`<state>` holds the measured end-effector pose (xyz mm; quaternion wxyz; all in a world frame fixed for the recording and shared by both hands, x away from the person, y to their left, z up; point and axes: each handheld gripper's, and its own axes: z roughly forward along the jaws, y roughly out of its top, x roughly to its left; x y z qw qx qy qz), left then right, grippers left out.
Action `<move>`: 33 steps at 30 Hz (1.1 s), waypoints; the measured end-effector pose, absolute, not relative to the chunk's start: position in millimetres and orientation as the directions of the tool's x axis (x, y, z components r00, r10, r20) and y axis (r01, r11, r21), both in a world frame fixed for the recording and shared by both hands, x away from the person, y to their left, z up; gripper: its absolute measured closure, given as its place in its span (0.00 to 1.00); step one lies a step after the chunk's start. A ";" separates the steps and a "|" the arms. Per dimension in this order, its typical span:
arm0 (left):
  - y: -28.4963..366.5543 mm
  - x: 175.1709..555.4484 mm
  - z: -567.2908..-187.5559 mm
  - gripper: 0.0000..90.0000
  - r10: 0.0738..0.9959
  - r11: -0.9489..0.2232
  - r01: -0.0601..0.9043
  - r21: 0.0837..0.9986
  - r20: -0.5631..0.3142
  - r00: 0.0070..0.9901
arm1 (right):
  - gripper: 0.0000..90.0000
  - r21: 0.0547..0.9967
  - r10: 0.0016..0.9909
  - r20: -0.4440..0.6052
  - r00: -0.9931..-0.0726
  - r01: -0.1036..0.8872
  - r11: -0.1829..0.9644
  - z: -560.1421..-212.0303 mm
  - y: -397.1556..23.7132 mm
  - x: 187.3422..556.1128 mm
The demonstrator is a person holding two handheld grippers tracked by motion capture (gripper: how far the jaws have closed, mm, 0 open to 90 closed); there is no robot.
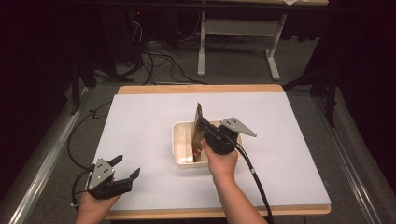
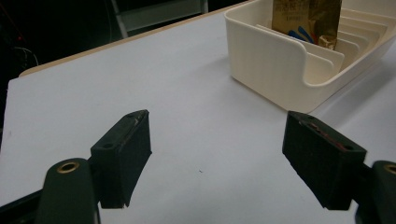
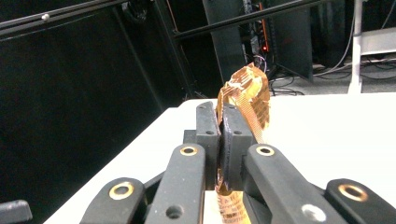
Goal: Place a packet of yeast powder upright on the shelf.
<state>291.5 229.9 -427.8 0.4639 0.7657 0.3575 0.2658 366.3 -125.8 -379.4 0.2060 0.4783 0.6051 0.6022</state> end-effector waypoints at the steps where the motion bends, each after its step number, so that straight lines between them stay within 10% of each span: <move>1: 229.7 291.7 -428.0 0.27 0.794 -0.314 0.300 0.901 0.076 0.603 | 0.97 0.927 0.827 0.325 -0.459 0.329 -0.181 -380.8 -126.3 365.5; 14: 228.8 292.2 -428.6 0.27 0.792 -0.321 0.304 0.897 0.078 0.606 | 0.51 0.932 0.799 0.291 -0.526 0.344 -0.114 -355.5 -134.1 357.3; 33: 226.8 293.1 -431.0 0.27 0.793 -0.335 0.315 0.888 0.086 0.603 | 0.21 0.939 0.779 0.186 -0.599 0.341 0.037 -356.4 -183.5 330.2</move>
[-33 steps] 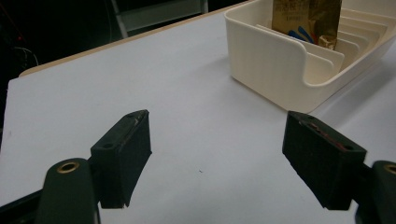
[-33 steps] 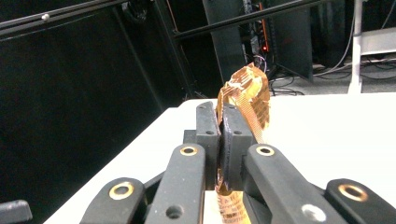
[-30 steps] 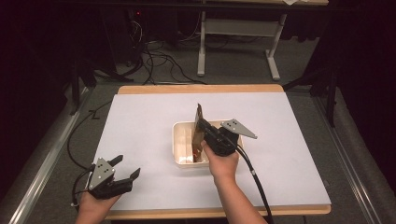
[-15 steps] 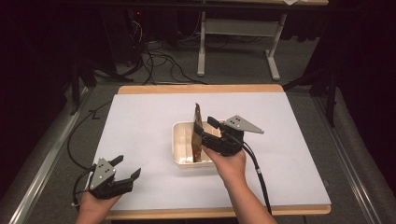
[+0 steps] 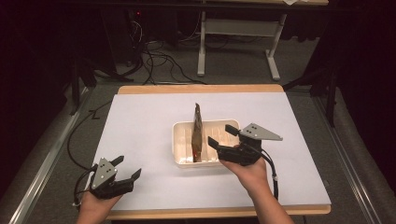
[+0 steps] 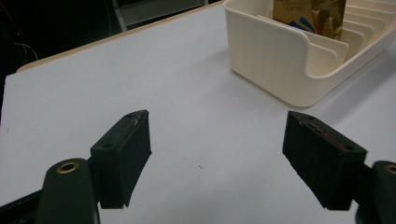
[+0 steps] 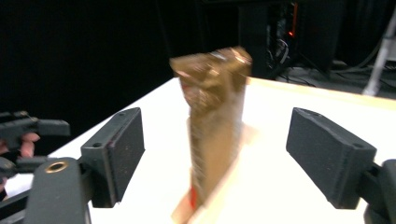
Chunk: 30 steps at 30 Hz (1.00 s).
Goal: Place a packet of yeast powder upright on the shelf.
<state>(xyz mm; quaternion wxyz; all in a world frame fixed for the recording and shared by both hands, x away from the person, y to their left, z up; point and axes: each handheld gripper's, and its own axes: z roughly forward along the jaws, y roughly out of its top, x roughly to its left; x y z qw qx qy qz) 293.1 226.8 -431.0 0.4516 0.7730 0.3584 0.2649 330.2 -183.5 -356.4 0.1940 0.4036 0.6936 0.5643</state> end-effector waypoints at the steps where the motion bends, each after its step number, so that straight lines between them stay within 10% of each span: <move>1: 227.0 293.0 -430.8 0.26 0.794 -0.335 0.314 0.889 0.087 0.602 | 0.20 0.937 0.783 0.189 -0.593 0.346 0.037 -357.8 -189.8 329.3; 30: 222.5 296.2 -435.8 0.26 0.804 -0.351 0.337 0.874 0.096 0.587 | 0.09 0.912 0.949 0.137 -0.283 0.411 -0.008 -442.0 -378.1 278.6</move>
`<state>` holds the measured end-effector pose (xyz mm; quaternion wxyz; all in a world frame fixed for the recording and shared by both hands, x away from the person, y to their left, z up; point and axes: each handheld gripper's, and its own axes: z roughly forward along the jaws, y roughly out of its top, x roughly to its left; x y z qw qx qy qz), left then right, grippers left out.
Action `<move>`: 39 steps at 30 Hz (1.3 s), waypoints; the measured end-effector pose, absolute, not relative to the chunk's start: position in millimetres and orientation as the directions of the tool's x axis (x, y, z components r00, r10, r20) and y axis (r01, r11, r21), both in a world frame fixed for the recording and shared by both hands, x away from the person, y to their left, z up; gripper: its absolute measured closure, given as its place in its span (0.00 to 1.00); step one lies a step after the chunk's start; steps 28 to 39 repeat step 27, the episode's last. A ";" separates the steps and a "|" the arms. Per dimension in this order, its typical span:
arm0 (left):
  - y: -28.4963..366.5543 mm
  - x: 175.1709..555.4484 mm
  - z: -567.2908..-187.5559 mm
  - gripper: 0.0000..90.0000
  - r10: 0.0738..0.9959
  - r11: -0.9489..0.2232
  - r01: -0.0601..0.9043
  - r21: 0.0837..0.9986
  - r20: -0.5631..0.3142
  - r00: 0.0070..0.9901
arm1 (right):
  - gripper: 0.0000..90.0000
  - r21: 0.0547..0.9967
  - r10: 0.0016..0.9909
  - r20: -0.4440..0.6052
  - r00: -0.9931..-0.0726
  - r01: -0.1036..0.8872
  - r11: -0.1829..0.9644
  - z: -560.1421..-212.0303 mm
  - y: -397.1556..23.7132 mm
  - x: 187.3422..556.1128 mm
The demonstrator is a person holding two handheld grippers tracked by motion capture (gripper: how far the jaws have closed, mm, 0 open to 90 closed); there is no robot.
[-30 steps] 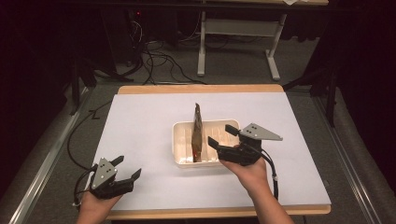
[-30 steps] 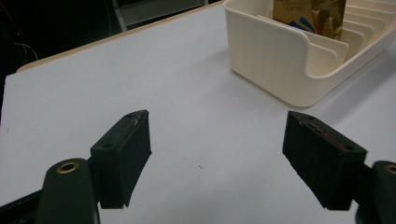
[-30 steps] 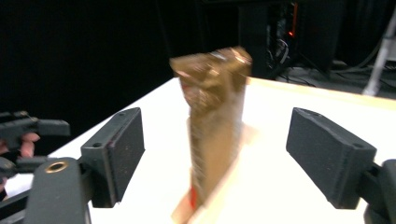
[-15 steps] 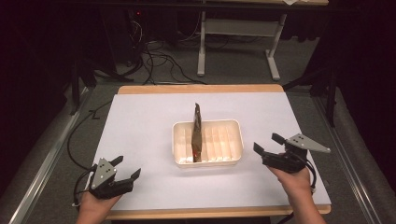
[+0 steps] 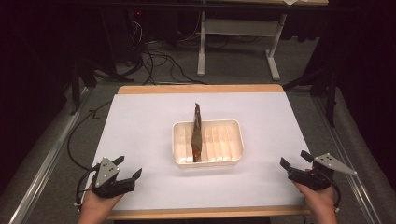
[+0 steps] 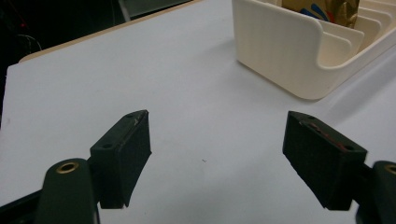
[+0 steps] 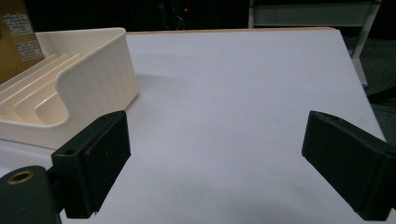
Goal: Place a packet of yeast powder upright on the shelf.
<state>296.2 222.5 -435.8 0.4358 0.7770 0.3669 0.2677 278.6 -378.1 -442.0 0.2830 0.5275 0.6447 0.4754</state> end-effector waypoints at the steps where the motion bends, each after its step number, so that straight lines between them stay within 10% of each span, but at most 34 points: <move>1: 221.8 296.0 -435.7 0.26 0.801 -0.356 0.336 0.872 0.100 0.590 | 0.09 0.908 0.943 0.139 -0.302 0.419 0.000 -444.5 -375.1 281.0; 39: 222.7 293.9 -433.7 0.26 0.795 -0.353 0.325 0.878 0.097 0.599 | 0.15 0.903 0.924 0.168 -0.343 0.429 -0.005 -448.8 -374.0 281.1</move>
